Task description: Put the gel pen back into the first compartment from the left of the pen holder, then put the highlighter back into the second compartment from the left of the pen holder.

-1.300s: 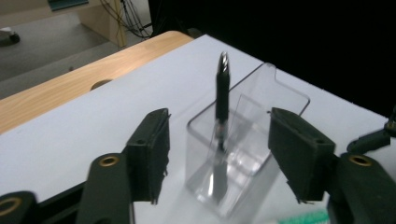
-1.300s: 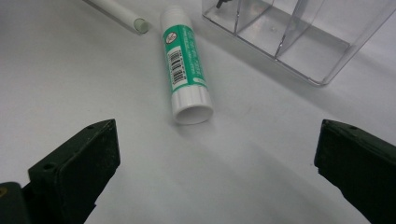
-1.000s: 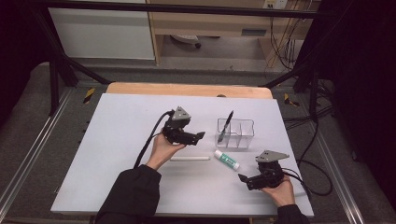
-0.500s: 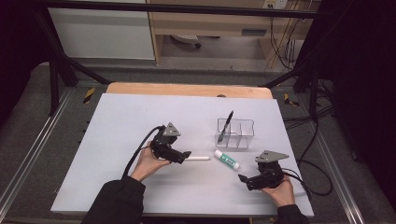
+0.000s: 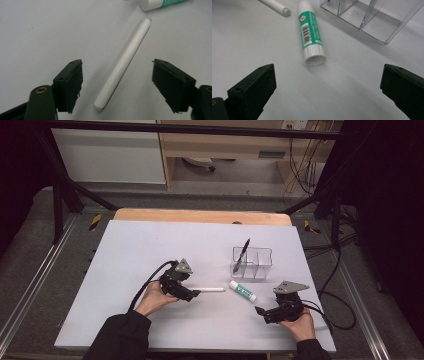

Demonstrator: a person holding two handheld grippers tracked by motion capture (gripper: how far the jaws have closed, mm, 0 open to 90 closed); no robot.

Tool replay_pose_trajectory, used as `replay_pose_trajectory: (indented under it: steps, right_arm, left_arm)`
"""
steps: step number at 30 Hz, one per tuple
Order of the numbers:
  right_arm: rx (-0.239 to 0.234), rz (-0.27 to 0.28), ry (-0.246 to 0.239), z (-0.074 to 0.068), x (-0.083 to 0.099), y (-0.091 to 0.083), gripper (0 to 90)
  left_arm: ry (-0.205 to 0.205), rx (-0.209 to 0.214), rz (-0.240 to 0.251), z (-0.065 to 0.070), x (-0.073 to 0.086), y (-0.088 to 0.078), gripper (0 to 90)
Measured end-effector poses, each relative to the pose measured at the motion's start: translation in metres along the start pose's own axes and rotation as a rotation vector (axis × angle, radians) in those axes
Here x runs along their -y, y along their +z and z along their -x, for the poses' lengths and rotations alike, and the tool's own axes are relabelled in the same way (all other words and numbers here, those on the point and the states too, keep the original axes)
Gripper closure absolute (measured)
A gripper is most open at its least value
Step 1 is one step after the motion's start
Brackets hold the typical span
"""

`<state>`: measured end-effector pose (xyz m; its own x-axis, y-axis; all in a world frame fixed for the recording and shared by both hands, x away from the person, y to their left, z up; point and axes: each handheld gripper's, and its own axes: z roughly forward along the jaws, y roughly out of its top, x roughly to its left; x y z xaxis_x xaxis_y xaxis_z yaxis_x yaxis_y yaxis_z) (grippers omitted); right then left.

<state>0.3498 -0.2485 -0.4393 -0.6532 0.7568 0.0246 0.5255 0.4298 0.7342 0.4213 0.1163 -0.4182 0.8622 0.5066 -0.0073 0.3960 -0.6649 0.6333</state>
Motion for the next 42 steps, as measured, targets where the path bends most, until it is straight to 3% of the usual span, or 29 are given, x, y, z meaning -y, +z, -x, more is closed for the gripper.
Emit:
replay_pose_trajectory:
  steps: [6,23,34,42]
  right_arm:
    - [-0.004,-0.006,-0.002,0.000,0.000,0.000,0.9]
    - [-0.007,-0.007,-0.005,0.000,0.000,0.001,0.9]
    - [-0.010,-0.013,-0.005,0.000,0.000,0.001,0.9]
    - [-0.010,-0.010,-0.010,-0.001,0.001,0.001,0.9]
  left_arm:
    - [0.023,0.042,-0.018,-0.004,0.001,0.005,42.2]
    - [0.052,0.095,-0.059,-0.010,0.003,0.018,69.2]
    - [0.088,0.122,-0.059,-0.007,0.004,0.016,75.1]
    - [0.087,0.123,-0.063,-0.006,0.002,0.018,74.1]
